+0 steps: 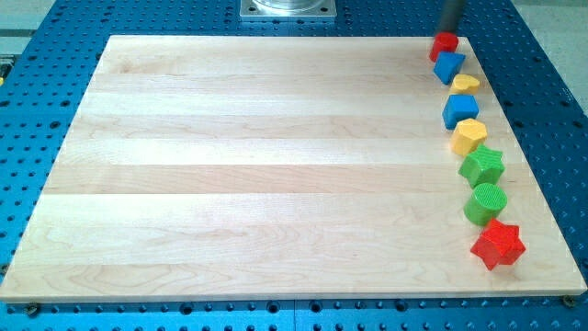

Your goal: Push the red circle horizontal to the green blocks

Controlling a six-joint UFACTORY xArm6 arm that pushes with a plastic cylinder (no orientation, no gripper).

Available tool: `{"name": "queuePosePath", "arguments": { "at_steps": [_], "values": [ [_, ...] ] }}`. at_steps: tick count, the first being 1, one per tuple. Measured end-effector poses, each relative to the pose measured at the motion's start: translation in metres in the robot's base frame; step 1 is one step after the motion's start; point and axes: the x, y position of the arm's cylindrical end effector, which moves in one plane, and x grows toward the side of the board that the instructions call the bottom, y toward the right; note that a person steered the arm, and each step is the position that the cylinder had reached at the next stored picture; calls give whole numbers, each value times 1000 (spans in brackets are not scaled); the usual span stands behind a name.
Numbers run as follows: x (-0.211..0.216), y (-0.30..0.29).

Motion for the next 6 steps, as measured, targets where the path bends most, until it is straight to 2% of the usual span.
{"name": "queuePosePath", "arguments": {
  "at_steps": [1,2,3,4,5,6],
  "values": [
    [25,-1],
    [27,-74],
    [65,-218],
    [52,-261],
    [63,-260],
    [132,-300]
  ]
}}
